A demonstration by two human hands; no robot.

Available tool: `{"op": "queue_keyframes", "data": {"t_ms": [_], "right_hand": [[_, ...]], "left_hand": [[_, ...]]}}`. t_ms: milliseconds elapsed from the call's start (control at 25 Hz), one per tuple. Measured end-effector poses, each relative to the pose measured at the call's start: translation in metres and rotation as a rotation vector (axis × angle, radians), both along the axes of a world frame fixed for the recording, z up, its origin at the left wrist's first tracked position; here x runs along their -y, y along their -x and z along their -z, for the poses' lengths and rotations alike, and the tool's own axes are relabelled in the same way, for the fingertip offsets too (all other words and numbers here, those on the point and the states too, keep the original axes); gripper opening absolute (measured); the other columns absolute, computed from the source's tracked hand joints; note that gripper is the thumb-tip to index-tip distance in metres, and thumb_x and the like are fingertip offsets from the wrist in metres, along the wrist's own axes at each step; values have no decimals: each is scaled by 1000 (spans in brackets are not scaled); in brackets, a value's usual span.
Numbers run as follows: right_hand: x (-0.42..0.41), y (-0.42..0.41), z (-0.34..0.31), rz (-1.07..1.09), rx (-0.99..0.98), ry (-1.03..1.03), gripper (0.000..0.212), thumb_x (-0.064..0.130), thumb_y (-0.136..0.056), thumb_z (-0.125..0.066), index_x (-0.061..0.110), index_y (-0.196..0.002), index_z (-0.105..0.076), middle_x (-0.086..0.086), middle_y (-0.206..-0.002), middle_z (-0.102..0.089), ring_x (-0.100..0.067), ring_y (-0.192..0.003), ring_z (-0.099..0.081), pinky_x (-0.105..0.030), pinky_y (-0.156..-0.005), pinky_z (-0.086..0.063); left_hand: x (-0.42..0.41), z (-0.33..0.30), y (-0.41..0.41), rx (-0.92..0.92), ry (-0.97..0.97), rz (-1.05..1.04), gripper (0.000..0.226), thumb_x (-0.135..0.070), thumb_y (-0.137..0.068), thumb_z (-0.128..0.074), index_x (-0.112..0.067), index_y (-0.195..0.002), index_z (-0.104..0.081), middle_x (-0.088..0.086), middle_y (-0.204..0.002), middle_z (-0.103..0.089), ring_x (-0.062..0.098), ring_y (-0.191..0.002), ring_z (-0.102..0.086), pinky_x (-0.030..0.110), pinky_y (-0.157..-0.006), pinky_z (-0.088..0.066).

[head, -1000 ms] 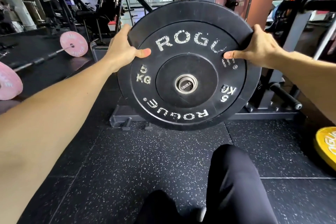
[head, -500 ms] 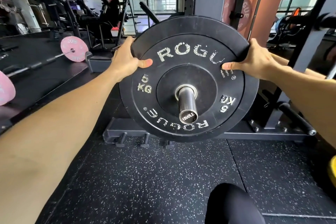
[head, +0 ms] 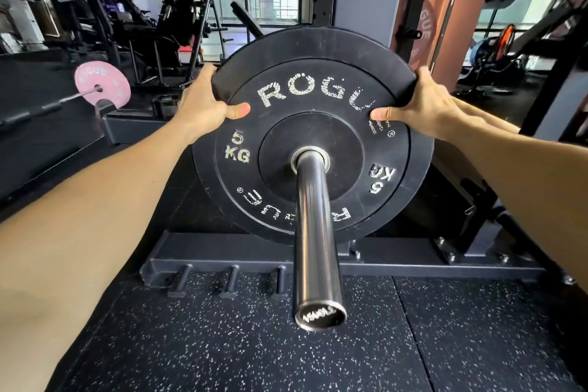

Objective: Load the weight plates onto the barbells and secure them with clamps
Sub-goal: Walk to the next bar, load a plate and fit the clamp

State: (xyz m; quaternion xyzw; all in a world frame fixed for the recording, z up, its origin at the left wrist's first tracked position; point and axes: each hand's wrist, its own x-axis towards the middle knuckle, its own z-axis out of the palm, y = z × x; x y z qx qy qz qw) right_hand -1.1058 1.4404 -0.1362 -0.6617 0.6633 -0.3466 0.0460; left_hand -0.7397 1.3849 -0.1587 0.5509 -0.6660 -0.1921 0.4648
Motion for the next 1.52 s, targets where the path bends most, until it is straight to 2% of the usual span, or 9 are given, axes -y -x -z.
{"op": "queue_keyframes", "data": {"t_ms": [360,600,880,960,1040,1120,1200,1320,1520], "right_hand": [[78,5,2,2,23,15,88,52,-62,-86,6,-119,-37,-17,-129,-53,-35,-121,-50,-34,-83,-36],[103,7,3,-3,38,47,90,48,-63,-87,6,-126,-37,-17,-133,-53,-35,-124,-49,-36,-89,-38],[116,9,1,13,28,56,86,49,-63,-87,8,-122,-39,-16,-129,-54,-35,-120,-50,-35,-85,-38],[115,6,0,42,18,46,87,47,-64,-87,6,-123,-38,-18,-130,-53,-36,-120,-50,-37,-87,-39],[112,-1,-4,96,-25,17,96,49,-64,-87,5,-129,-33,-21,-133,-48,-38,-124,-46,-43,-96,-40],[106,-10,-8,154,-112,-9,104,51,-65,-85,6,-137,-26,-22,-135,-39,-41,-129,-40,-51,-107,-36],[99,-21,-12,153,-203,15,103,51,-67,-83,9,-140,-24,-20,-136,-35,-40,-131,-35,-54,-109,-33],[78,-37,-19,129,-317,81,99,56,-71,-78,12,-144,-26,-15,-141,-32,-36,-136,-29,-51,-111,-29],[31,-86,-16,-48,-415,4,86,62,-78,-67,21,-146,-33,-10,-145,-33,-32,-137,-28,-48,-111,-29]], "left_hand": [[76,2,4,-6,-20,-50,61,-41,-64,-88,-32,-109,-47,-6,-115,-66,27,-114,-57,50,-103,-44],[107,1,9,12,-16,-55,79,-38,-66,-88,-32,-131,-42,-4,-127,-61,27,-121,-53,49,-107,-42],[121,5,12,9,-12,-92,86,-35,-70,-87,-32,-140,-36,-4,-131,-58,28,-126,-47,50,-112,-35],[118,4,12,34,-32,-126,89,-43,-67,-86,-33,-139,-34,-4,-132,-58,30,-126,-49,51,-111,-36],[109,-1,13,120,-64,-160,86,-53,-68,-81,-31,-136,-34,-1,-132,-57,33,-124,-51,53,-107,-39],[98,-6,12,212,-91,-156,88,-55,-74,-77,-28,-142,-28,4,-141,-50,36,-129,-47,54,-108,-37],[83,-12,5,236,-105,-105,95,-55,-77,-76,-30,-150,-20,6,-152,-41,34,-137,-41,53,-112,-34],[52,-27,-17,288,-152,-98,93,-62,-68,-77,-37,-147,-35,3,-153,-42,28,-140,-40,48,-114,-33],[-9,-39,-66,318,-233,-72,80,-50,-73,-83,-36,-142,-45,4,-154,-39,26,-137,-43,39,-110,-36]]}}
